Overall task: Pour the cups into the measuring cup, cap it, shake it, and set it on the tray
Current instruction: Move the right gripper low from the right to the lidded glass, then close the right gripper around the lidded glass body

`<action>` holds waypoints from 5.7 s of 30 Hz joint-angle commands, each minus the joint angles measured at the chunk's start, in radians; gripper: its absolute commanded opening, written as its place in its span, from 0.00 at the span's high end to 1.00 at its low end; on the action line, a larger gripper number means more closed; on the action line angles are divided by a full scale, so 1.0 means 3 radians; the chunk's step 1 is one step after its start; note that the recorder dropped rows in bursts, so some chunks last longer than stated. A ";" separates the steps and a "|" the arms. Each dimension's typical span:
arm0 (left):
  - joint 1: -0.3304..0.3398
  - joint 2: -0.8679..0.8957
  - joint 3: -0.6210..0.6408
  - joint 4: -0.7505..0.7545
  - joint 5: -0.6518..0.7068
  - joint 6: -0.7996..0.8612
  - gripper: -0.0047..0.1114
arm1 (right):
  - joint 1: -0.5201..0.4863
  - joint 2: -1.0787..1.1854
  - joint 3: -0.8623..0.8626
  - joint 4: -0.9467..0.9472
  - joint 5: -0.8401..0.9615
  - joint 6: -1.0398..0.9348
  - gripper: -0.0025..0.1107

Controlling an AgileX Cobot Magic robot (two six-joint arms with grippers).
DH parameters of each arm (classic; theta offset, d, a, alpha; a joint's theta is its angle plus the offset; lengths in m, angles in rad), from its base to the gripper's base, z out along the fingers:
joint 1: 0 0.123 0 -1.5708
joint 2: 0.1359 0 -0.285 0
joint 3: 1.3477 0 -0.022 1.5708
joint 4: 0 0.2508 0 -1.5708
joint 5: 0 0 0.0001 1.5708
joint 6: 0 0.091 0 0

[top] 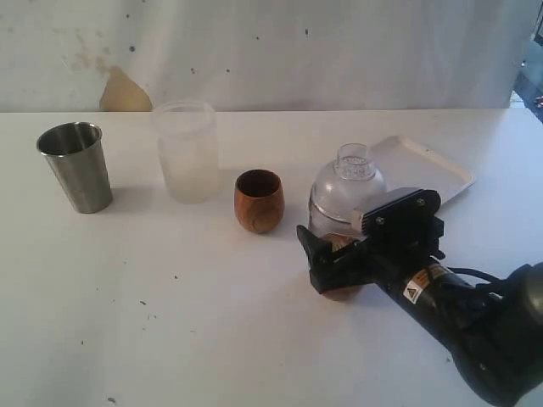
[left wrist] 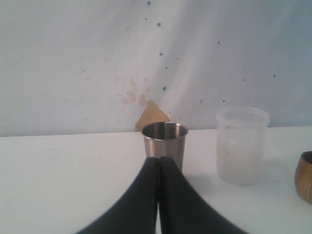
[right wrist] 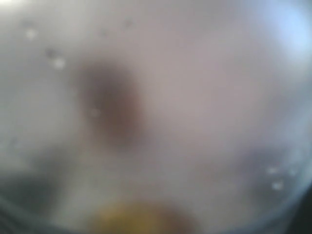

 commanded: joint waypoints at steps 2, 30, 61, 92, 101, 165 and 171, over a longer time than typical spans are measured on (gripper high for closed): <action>-0.0014 -0.0013 0.0018 -0.0029 -0.0016 -0.0004 0.96 | -0.0002 0.0010 -0.0016 0.0030 -0.0036 0.0016 0.08; -0.0014 -0.0013 0.0018 -0.0029 -0.0016 -0.0004 0.96 | -0.0002 0.0010 -0.0015 0.0092 -0.0036 0.0035 0.83; -0.0014 -0.0013 0.0018 -0.0029 -0.0016 -0.0004 0.96 | -0.0019 -0.1117 -0.0015 0.0706 0.0591 -0.0291 0.98; -0.0014 -0.0013 0.0018 -0.0029 -0.0016 -0.0004 0.96 | -0.0523 -0.1132 -0.0240 -0.0649 0.1246 0.0346 0.98; -0.0014 -0.0013 0.0018 -0.0029 -0.0016 -0.0004 0.96 | -0.0121 -0.1200 -0.0373 -0.0803 0.1313 0.0467 0.98; -0.0014 -0.0013 0.0018 -0.0029 -0.0016 -0.0004 0.96 | -0.0515 -0.1402 -0.0293 -0.0656 0.1684 0.0252 0.98; -0.0014 -0.0013 0.0018 -0.0029 -0.0016 -0.0004 0.96 | -0.0211 -0.1482 -0.0219 -0.1674 0.1280 0.1155 0.98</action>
